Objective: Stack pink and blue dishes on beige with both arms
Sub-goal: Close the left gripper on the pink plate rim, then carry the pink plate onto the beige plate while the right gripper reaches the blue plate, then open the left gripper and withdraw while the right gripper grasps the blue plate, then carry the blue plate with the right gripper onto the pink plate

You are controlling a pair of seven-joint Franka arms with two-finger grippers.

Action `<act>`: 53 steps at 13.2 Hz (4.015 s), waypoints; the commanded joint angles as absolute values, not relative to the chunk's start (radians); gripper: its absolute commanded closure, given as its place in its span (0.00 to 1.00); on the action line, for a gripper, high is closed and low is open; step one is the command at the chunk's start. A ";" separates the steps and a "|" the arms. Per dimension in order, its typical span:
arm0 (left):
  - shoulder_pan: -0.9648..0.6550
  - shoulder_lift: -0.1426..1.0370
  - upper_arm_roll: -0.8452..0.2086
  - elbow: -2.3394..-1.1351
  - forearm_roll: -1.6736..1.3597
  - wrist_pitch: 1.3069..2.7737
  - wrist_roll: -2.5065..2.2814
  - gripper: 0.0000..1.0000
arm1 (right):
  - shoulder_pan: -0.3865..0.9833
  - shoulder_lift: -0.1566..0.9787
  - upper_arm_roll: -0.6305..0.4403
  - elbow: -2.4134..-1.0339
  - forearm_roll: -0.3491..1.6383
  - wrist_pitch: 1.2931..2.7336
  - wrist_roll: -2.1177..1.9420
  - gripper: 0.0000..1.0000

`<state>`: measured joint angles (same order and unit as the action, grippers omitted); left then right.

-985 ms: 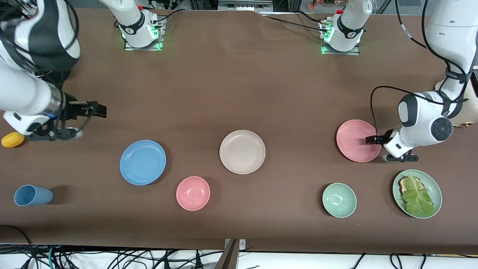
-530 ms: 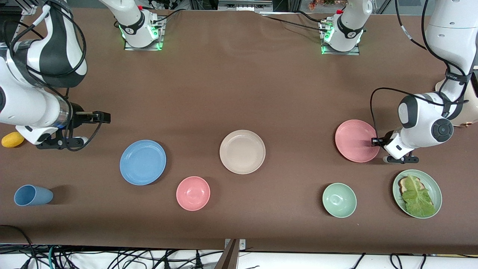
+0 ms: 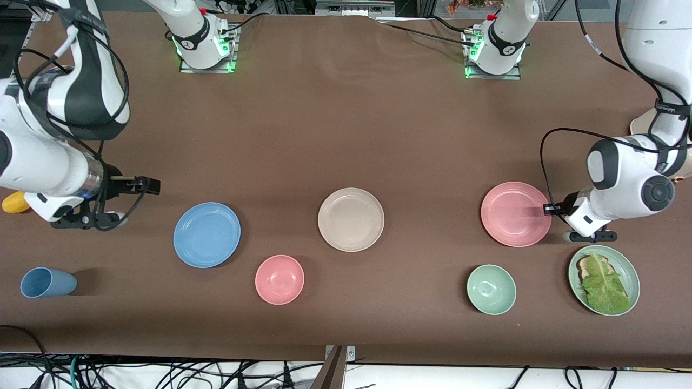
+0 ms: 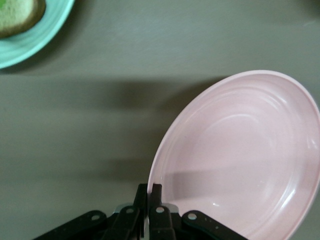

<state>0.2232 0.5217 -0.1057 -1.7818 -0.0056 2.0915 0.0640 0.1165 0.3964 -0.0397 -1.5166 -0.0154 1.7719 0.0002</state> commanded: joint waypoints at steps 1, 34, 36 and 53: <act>0.222 0.500 -0.158 -1.672 -0.050 1.909 -0.032 1.00 | 0.078 0.481 -0.032 -1.494 0.001 1.857 -0.083 0.00; -0.276 0.753 -0.262 -1.390 0.077 2.076 -0.804 0.00 | 0.058 0.624 -0.002 -1.557 0.048 2.097 -0.112 1.00; -0.243 0.736 -0.264 -1.388 0.077 2.025 -0.752 0.00 | 0.081 0.608 0.003 -1.502 0.051 2.033 -0.109 1.00; 0.178 0.398 -0.229 -1.559 0.064 1.690 -0.034 0.00 | 0.397 0.696 0.216 -1.354 0.038 2.095 0.790 1.00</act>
<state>0.1805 0.5445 -0.2505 -1.4163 0.0514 1.6827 -0.0927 0.3635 0.6488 0.2185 -1.3850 0.0446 2.0519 0.7098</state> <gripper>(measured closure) 0.000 0.956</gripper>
